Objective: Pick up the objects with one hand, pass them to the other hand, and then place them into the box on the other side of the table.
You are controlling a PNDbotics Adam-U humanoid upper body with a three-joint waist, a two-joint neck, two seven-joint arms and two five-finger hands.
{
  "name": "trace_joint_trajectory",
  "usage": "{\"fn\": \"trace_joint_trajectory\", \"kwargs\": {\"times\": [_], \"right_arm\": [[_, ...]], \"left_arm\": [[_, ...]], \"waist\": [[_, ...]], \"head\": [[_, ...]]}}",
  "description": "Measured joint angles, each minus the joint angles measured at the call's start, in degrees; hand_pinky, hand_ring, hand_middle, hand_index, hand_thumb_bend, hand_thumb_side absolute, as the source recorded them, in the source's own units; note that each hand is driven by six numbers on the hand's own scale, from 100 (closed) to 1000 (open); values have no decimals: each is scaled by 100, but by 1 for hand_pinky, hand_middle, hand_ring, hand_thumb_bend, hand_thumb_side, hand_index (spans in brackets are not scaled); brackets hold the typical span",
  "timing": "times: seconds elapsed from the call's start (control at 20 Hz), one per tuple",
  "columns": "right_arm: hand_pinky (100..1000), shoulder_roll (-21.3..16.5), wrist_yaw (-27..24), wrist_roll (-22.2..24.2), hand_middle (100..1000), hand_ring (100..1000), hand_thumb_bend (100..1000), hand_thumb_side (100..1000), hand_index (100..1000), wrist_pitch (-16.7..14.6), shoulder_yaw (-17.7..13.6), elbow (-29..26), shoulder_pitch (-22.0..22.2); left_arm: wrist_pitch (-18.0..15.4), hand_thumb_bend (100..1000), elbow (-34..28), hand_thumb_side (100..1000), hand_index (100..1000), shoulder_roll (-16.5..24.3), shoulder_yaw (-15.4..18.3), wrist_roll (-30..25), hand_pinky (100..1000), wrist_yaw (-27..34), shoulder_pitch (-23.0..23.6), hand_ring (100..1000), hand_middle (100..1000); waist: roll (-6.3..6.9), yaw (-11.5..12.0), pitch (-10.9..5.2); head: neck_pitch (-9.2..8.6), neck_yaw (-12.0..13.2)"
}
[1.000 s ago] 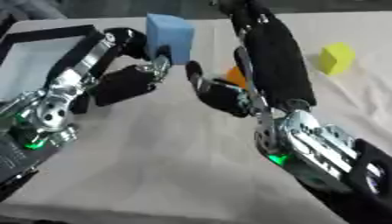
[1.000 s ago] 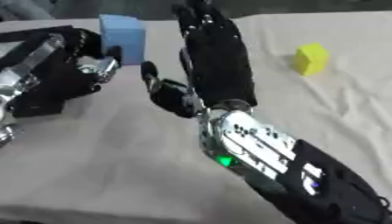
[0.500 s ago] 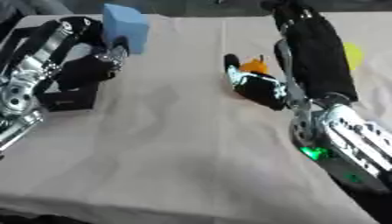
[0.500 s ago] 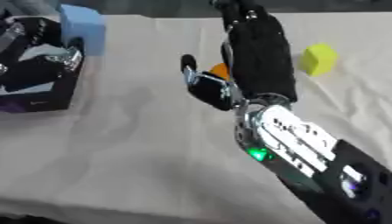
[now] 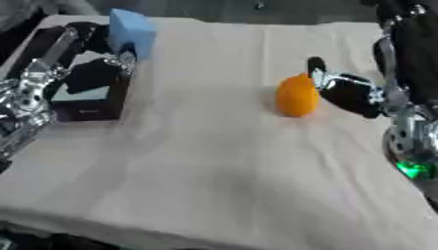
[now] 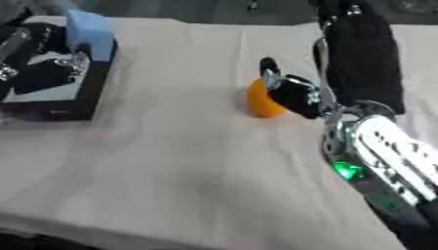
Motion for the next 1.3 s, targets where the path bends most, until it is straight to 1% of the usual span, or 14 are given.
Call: {"fn": "trace_joint_trajectory", "kwargs": {"times": [0.2,0.4,0.55,0.8,0.95,1.0,1.05,1.1,1.2,1.25,1.3], "right_arm": [[883,-139,21,-49,880,913,450,353,875,-2,-160,-1,49],[879,-214,20,-176,877,910,448,342,871,-4,-285,-1,93],[878,-278,-5,-315,876,909,447,338,870,-2,-396,-1,157],[877,-343,-109,-521,875,908,449,334,869,-2,-512,-1,227],[877,-353,-169,-604,875,908,448,334,869,-1,-548,-1,250],[877,-360,-187,-627,875,908,448,332,869,-1,-555,-1,251],[876,-372,-197,-642,874,908,447,331,868,-1,-567,-1,253],[876,-386,-210,-659,874,907,447,331,868,-1,-579,-1,254],[877,-390,-232,-686,873,908,449,331,868,0,-591,-1,265],[877,-391,-238,-691,873,907,449,330,868,0,-596,-1,279],[877,-393,-244,-701,873,907,448,330,869,-1,-601,-1,290]], "left_arm": [[-155,100,467,244,388,0,145,155,1000,77,51,801,616],[-310,100,806,244,394,0,247,310,1000,156,60,801,616],[-417,100,1034,244,397,0,354,417,1000,227,103,801,617],[-564,100,1340,244,439,0,463,564,1000,329,111,809,631],[-606,100,1474,244,515,0,479,606,1000,341,111,827,682],[-606,100,1509,244,638,0,481,606,1000,341,111,851,737],[-600,100,1536,245,793,0,481,600,1000,341,111,891,803],[-577,100,1555,245,847,0,477,577,1000,335,114,911,834],[-497,100,1574,245,917,0,456,497,1000,279,129,944,875],[-444,100,1574,276,935,0,454,444,1000,232,138,955,883],[-386,100,1574,403,958,0,451,386,1000,179,141,976,901]], "waist": [[-4,-98,1],[-4,-128,38],[-4,-171,103],[-34,-188,122],[-34,-190,129],[-34,-190,136],[-34,-190,142],[-34,-191,146],[-34,-193,146],[-34,-193,146],[-34,-194,146]], "head": [[-99,185],[-170,285],[-183,342],[-184,382],[-181,387],[-180,388],[-178,389],[-177,389],[-176,388],[-176,386],[-175,383]]}}
